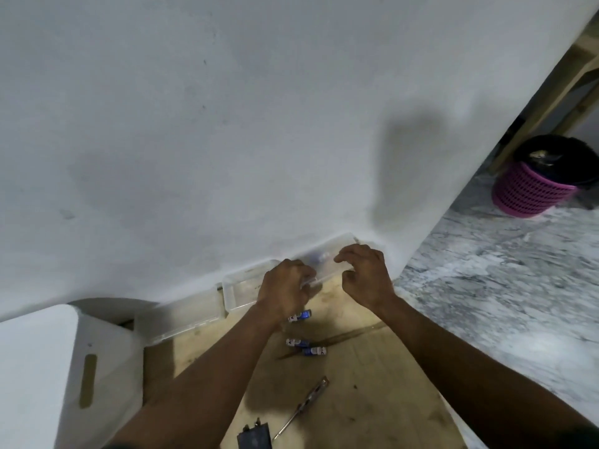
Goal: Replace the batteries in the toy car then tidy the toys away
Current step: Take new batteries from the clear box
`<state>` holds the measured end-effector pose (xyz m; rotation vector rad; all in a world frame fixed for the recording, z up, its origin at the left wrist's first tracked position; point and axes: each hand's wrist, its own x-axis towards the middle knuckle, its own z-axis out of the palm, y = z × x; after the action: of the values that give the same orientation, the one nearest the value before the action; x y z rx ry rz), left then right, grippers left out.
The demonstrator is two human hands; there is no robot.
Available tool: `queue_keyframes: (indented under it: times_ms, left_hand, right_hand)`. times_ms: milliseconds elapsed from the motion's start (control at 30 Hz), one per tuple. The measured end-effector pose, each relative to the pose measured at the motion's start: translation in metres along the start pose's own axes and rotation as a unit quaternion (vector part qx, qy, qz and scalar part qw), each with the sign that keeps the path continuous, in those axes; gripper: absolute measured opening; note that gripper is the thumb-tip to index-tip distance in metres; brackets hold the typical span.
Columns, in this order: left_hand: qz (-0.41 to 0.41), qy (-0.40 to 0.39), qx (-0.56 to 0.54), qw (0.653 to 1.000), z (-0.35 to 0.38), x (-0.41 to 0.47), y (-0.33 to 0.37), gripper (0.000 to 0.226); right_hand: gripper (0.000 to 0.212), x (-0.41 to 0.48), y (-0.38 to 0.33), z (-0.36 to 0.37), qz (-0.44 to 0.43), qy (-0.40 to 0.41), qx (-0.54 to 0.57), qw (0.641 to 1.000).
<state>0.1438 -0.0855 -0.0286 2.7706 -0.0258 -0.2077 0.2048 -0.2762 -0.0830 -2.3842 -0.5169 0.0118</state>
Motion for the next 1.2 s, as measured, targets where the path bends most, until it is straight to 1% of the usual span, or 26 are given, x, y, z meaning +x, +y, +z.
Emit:
queue_keyframes:
  times_ms: [67, 167, 300, 400, 500, 600, 667, 700, 767, 833, 867, 933, 1000, 1067, 1133, 1200]
  left_hand:
    - [0.022, -0.021, 0.029, 0.999, 0.001, -0.002, -0.002, 0.030]
    - [0.038, -0.034, 0.056, 0.997, 0.004, -0.001, -0.005, 0.034]
    - [0.029, -0.026, 0.079, 0.996, 0.010, 0.001, -0.004, 0.032]
    - [0.021, -0.009, 0.089, 0.996, 0.015, 0.000, -0.004, 0.032]
    - [0.031, -0.013, 0.073, 0.997, 0.015, -0.001, -0.007, 0.032]
    - [0.033, -0.030, 0.008, 0.999, 0.006, -0.003, -0.010, 0.032]
    - [0.012, 0.011, -0.055, 0.998, -0.001, -0.014, -0.016, 0.031]
    - [-0.006, 0.048, -0.088, 0.995, -0.003, -0.021, -0.020, 0.030]
    - [-0.067, 0.128, -0.152, 0.978, -0.009, -0.042, -0.032, 0.024]
    - [-0.128, 0.183, -0.206, 0.953, -0.015, -0.069, -0.047, 0.019]
    - [-0.149, 0.201, -0.222, 0.942, -0.016, -0.082, -0.054, 0.018]
    - [-0.188, 0.215, -0.230, 0.930, -0.018, -0.114, -0.073, 0.016]
    - [-0.226, 0.207, -0.230, 0.924, -0.016, -0.145, -0.091, 0.016]
    - [-0.261, 0.197, -0.218, 0.919, -0.013, -0.172, -0.107, 0.016]
    - [-0.298, 0.196, -0.222, 0.908, -0.007, -0.197, -0.125, 0.017]
    - [-0.314, 0.183, -0.215, 0.906, -0.002, -0.219, -0.136, 0.021]
  right_hand:
    - [0.043, -0.004, 0.005, 0.001, -0.020, -0.023, -0.034, 0.999]
    - [0.043, -0.003, 0.011, 0.001, -0.053, -0.023, -0.060, 0.997]
    - [0.041, 0.001, 0.015, -0.004, -0.089, -0.029, -0.084, 0.992]
    - [0.040, 0.003, 0.016, -0.006, -0.098, -0.033, -0.089, 0.991]
    - [0.041, 0.000, 0.015, -0.003, -0.088, -0.030, -0.087, 0.992]
    - [0.036, -0.006, 0.009, -0.001, -0.067, -0.014, -0.084, 0.994]
    - [0.033, -0.018, 0.001, 0.005, -0.083, 0.018, -0.084, 0.993]
    - [0.030, -0.024, -0.003, 0.008, -0.092, 0.029, -0.079, 0.992]
    - [0.024, -0.040, -0.014, 0.019, -0.116, 0.024, -0.068, 0.991]
    - [0.022, -0.056, -0.025, 0.031, -0.142, -0.001, -0.062, 0.988]
    - [0.026, -0.061, -0.031, 0.035, -0.147, -0.021, -0.065, 0.987]
    - [0.039, -0.071, -0.043, 0.044, -0.126, -0.097, -0.079, 0.984]
    - [0.058, -0.076, -0.052, 0.053, -0.107, -0.177, -0.106, 0.973]
    - [0.072, -0.076, -0.055, 0.061, -0.135, -0.215, -0.156, 0.955]
    - [0.080, -0.075, -0.057, 0.067, -0.159, -0.247, -0.198, 0.935]
    - [0.077, -0.077, -0.057, 0.071, -0.174, -0.266, -0.226, 0.921]
